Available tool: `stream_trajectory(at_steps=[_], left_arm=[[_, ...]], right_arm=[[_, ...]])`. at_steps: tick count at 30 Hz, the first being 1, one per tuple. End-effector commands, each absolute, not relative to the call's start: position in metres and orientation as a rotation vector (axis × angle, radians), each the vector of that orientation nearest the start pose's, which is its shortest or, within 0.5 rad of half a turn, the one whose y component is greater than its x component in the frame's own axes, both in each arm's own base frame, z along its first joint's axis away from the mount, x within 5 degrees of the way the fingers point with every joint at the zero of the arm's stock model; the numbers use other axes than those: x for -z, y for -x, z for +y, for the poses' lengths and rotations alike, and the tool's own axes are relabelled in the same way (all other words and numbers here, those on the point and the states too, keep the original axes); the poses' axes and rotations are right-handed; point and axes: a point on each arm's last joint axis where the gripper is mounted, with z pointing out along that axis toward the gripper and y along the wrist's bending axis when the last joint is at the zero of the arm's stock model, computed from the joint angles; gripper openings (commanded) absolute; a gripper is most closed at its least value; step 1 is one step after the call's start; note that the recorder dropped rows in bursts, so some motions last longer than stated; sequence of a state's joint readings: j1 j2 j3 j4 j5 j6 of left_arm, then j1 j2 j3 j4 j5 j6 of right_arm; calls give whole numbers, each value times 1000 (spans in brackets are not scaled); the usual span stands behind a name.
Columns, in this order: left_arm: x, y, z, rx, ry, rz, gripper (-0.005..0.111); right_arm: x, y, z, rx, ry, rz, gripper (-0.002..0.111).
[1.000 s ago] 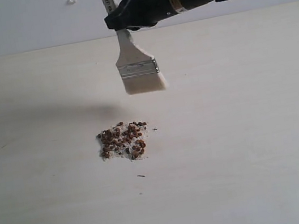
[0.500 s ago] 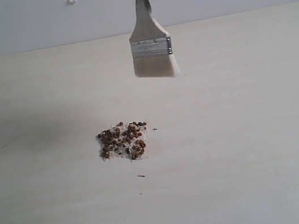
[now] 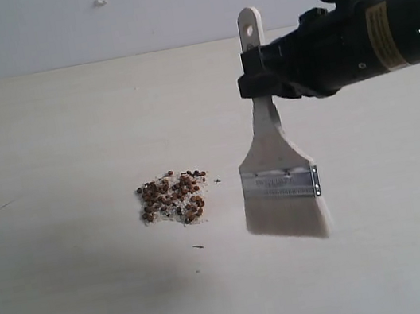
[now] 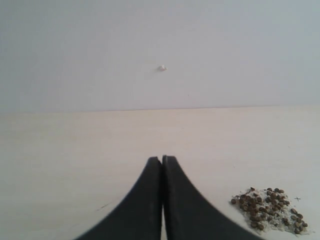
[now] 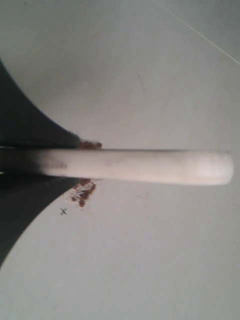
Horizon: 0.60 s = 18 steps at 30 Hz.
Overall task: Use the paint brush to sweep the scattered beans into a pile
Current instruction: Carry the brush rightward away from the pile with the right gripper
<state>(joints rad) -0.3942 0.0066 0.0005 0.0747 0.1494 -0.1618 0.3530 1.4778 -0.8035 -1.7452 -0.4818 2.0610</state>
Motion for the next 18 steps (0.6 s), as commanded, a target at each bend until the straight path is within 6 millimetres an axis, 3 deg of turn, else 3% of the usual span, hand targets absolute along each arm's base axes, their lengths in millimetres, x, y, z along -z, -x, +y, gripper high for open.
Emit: stream_trajectory(at_steps=[1,6,10,15,18], left_arm=[[-200,-52,-21,368,-245,1624,0],[-200,-52,-21,368,-245,1624,0],[-200,-52,-21,368,-245,1624,0],[-200,-52,-21,368,-245,1624,0],[-200,-52,-21,368,-245,1624,0]], right_arm=[[-217,-243,135,-879,372,2347,0],[-206,-234,129,-845,359,2383,0],[-203,-234,127,-861,202,2428,0],[-201,-246,115,-770,120,2417,0],[-199,-258,108,-838,87,2433,0]])
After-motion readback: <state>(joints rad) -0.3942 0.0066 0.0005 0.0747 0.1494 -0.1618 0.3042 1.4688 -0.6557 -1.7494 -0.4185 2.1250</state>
